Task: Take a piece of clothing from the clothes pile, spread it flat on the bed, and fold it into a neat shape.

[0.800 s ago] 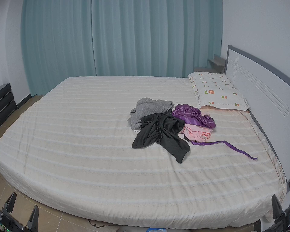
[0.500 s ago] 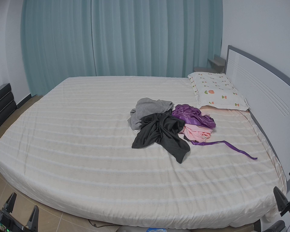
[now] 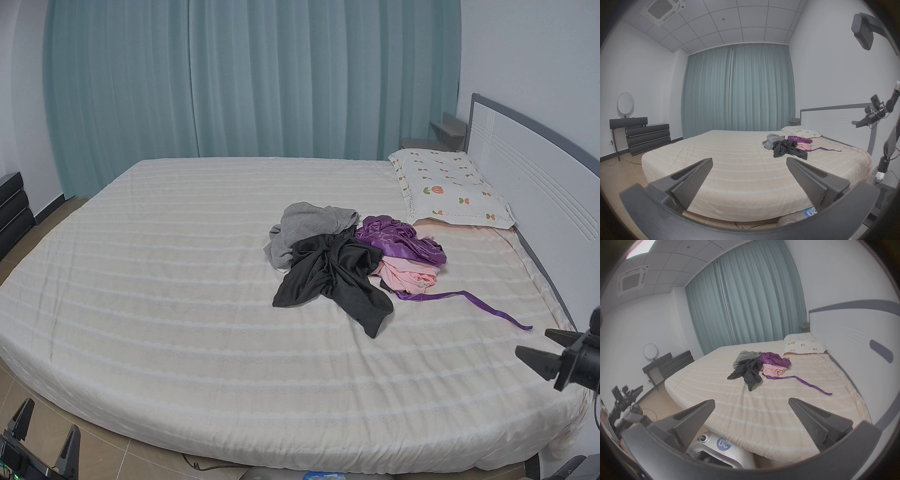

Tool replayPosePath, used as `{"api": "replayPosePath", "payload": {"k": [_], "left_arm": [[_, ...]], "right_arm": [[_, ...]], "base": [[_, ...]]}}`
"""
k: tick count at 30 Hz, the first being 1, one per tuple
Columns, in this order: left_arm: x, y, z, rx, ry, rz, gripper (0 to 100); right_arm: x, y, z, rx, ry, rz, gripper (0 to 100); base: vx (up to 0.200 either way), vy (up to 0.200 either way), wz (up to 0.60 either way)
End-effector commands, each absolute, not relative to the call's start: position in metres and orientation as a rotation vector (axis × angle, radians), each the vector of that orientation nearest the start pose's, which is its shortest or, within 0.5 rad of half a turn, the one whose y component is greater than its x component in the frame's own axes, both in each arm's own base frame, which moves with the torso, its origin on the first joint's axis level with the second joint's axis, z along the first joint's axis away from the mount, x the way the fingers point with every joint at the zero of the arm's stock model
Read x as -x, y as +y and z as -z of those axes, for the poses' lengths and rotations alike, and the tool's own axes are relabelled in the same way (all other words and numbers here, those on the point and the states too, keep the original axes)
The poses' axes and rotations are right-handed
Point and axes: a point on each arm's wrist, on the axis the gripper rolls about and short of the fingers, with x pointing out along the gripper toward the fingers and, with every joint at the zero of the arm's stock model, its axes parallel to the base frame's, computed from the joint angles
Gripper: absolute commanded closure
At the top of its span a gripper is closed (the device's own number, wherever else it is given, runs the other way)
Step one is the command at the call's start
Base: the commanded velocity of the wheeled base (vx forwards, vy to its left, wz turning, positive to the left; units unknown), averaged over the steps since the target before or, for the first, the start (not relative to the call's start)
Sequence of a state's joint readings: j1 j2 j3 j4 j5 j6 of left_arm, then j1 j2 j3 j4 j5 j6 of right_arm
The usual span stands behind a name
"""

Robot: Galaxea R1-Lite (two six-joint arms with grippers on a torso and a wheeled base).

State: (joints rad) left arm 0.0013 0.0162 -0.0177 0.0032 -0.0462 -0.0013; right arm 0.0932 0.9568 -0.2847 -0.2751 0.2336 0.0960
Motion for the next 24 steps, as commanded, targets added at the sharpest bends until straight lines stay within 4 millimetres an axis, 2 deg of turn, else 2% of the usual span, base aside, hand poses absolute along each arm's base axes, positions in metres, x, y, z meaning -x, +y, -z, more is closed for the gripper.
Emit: {"api": "replayPosePath", "payload": {"k": [1,6,7,8,9,11,13,14,17,18,20,24], "left_arm": [[0.022,-0.001,-0.075,0.002,0.011,0.044,0],[0.022,-0.001,-0.075,0.002,0.011,0.044,0],[0.022,-0.001,-0.075,0.002,0.011,0.044,0],[0.022,-0.001,-0.075,0.002,0.011,0.044,0],[0.022,-0.001,-0.075,0.002,0.011,0.044,0],[0.022,-0.001,-0.075,0.002,0.011,0.044,0],[0.022,-0.001,-0.075,0.002,0.011,0.044,0],[0.022,-0.001,-0.075,0.002,0.011,0.044,0],[0.022,-0.001,-0.075,0.002,0.011,0.044,0],[0.022,-0.001,-0.075,0.002,0.011,0.044,0],[0.022,-0.001,-0.075,0.002,0.011,0.044,0],[0.022,-0.001,-0.075,0.002,0.011,0.044,0]], "right_arm": [[-0.280,0.066,-0.070,-0.299,0.673,-0.325,0],[-0.343,0.096,-0.020,-0.361,0.631,-0.211,0],[-0.344,0.097,-0.019,-0.363,0.629,-0.209,0],[-0.363,0.105,-0.006,-0.373,0.623,-0.195,0],[-0.364,0.106,-0.004,-0.373,0.625,-0.196,0],[-0.381,0.114,0.011,-0.379,0.634,-0.198,0],[-0.384,0.116,0.013,-0.379,0.636,-0.199,0],[-0.399,0.121,0.016,-0.389,0.642,-0.197,0],[-0.415,0.127,0.015,-0.460,0.659,-0.178,0],[-0.415,0.127,0.015,-0.460,0.659,-0.178,0],[-0.424,0.141,0.024,-0.528,0.691,-0.164,0],[-0.431,0.147,0.035,-0.542,0.699,-0.162,0]], "base": [[0.000,0.000,0.00],[0.000,0.000,0.00],[0.000,0.000,0.00],[0.000,0.000,0.00],[0.000,0.000,0.00],[0.000,0.000,0.00],[0.000,0.000,0.00],[0.000,0.000,0.00],[0.000,0.000,0.00],[0.000,0.000,0.00],[0.000,0.000,0.00],[0.000,0.000,0.00]]}}
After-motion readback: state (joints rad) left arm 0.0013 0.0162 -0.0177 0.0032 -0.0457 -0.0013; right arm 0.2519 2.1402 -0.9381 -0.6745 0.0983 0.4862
